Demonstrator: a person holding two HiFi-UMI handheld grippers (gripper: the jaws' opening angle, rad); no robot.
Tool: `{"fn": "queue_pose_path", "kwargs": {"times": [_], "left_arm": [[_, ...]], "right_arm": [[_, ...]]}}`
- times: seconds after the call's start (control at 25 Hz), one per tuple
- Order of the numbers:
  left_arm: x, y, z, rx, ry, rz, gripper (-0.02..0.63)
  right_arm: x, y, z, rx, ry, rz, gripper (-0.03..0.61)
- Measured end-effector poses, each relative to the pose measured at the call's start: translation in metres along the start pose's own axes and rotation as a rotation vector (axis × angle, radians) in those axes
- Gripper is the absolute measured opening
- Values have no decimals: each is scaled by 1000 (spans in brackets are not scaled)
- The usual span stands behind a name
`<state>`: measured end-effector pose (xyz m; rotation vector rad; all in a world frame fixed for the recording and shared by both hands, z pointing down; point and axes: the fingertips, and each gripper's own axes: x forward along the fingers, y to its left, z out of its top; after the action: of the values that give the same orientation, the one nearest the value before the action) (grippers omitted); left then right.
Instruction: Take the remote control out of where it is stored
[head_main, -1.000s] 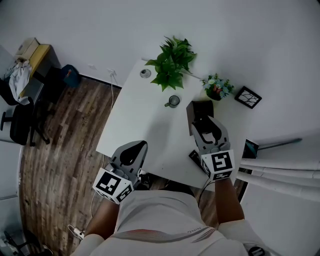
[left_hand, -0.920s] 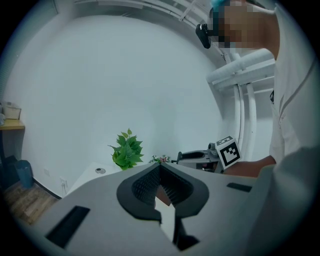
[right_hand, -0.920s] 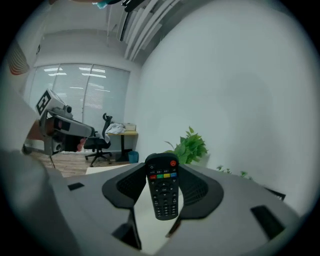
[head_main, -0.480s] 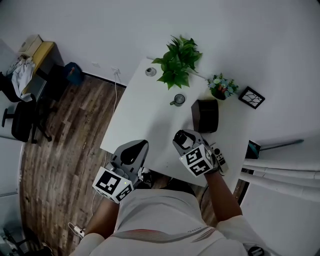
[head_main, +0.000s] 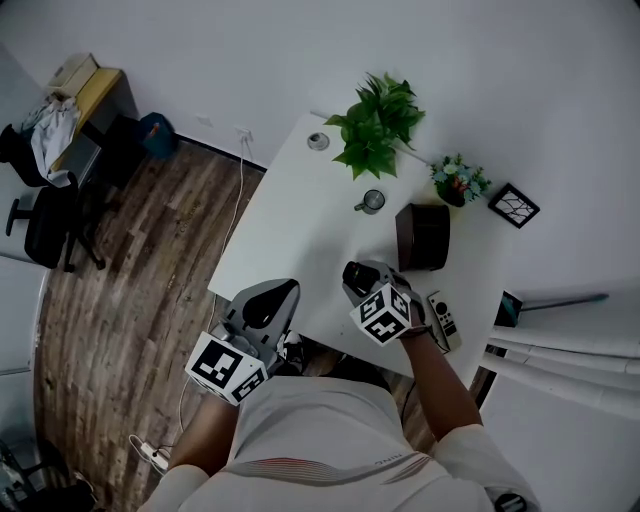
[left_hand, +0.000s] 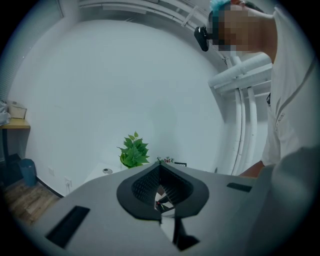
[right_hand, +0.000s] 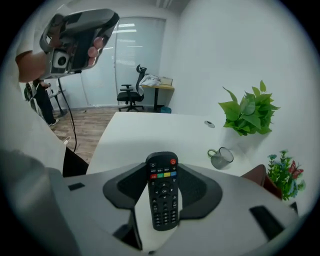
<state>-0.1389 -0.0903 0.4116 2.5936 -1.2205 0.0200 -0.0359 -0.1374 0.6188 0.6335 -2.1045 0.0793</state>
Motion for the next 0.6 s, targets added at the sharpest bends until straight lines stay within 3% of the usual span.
{"fn": "queue_pose_path", "kwargs": {"times": [0.16,0.2,0.24,0.6], "left_arm": [[-3,6,-3,-7,3,19,8],[-4,7,-3,-9,3,23,8],[-5,9,-3,-10,3,27,8],[-11,21,-7,-38,4,54,8]], "right_arm": [[18,1,-10,-81,75,-19,189],[22,-2,-13,-97,85,-46,51],[27,-4,-17,-112,99,-63,14],[32,7,-29,-71,95,-17,15]]}}
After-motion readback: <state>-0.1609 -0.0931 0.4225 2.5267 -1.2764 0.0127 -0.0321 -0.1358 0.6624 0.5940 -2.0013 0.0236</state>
